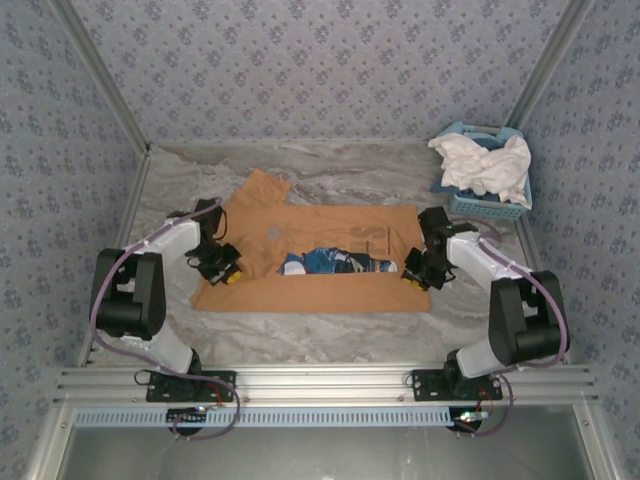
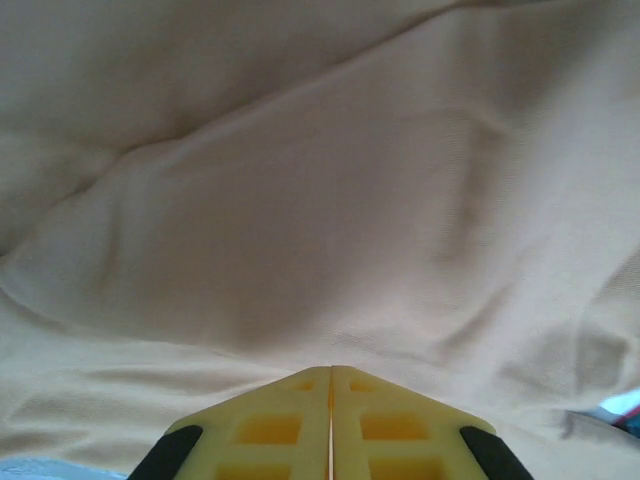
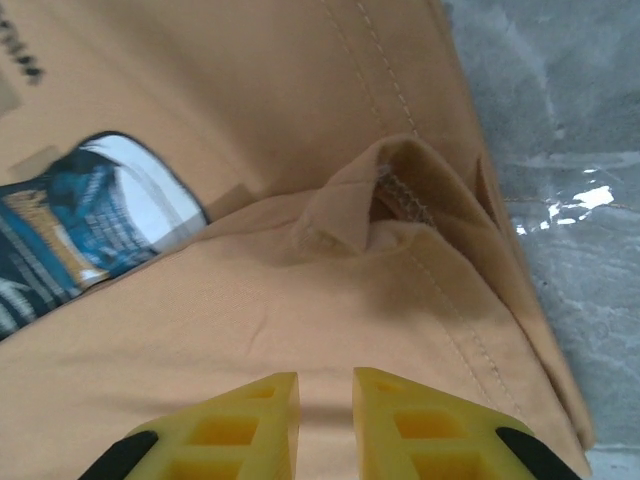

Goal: Fold and stack the t-shirts

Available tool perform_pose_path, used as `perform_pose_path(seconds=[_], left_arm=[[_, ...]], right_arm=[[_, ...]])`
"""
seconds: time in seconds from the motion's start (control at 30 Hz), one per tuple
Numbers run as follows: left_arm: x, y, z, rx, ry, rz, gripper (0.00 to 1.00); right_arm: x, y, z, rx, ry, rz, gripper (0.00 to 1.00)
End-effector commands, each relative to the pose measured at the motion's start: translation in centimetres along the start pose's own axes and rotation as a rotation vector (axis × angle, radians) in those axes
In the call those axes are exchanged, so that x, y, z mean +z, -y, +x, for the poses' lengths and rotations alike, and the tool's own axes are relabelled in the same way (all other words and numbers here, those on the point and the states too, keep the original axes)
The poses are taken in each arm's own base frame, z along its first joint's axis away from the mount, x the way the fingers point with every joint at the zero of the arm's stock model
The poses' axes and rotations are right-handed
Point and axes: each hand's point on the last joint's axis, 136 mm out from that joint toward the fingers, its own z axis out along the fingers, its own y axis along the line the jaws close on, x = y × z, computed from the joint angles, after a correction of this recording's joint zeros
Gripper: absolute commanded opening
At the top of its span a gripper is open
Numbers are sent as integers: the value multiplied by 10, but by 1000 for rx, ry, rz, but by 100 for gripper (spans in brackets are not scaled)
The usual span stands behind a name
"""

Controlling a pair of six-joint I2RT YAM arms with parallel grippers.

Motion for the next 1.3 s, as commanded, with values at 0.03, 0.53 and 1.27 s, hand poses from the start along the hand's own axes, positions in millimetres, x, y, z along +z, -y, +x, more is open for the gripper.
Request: perform_pose_path(seconds=[0.03, 0.53, 1.27], left_arm=[[9, -18, -1, -6, 21, -57, 7], [3, -88, 27, -60, 40, -259, 9], [-9, 62, -80, 322, 110, 14, 45]], right_arm=[[15, 24, 12, 51, -66, 103, 24], [12, 38, 56, 52, -182, 131, 31], [-30, -49, -3, -138, 10, -109, 50]])
